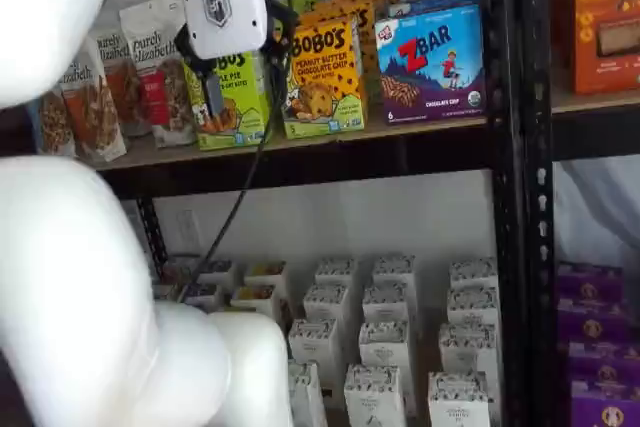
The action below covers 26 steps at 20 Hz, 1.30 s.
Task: Pick up the orange box on the top shelf, the fifth box from the left
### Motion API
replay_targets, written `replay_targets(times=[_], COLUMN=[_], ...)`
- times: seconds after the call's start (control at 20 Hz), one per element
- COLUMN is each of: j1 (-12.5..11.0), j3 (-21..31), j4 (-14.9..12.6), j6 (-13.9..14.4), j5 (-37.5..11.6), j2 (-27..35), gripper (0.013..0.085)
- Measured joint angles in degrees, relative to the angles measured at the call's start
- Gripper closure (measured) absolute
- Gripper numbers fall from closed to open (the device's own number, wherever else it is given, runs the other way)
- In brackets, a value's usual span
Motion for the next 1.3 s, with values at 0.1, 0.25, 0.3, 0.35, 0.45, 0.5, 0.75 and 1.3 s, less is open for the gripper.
replay_targets(times=[0.1,0.25,0.3,0.35,0.45,0.5,0.75,1.3], j1=[-1.95,-2.64,-2.60,-2.54,-2.55,-2.46,-0.74,0.23], j3=[2.40,3.26,3.26,3.26,3.27,3.28,3.75,-0.35], j4=[2.05,3.05,3.05,3.05,3.15,3.12,1.93,-0.46], j6=[-1.22,-1.72,-1.69,-1.65,-1.63,-1.54,-0.36,-0.10], j5=[-4.23,-6.09,-6.10,-6.10,-6.10,-6.13,-8.34,-14.35], j2=[-2.60,-3.54,-3.54,-3.54,-3.53,-3.51,-3.62,2.69], gripper=[0.0130,0.0130,0.0130,0.0130,0.0130,0.0130,0.0130,0.0130])
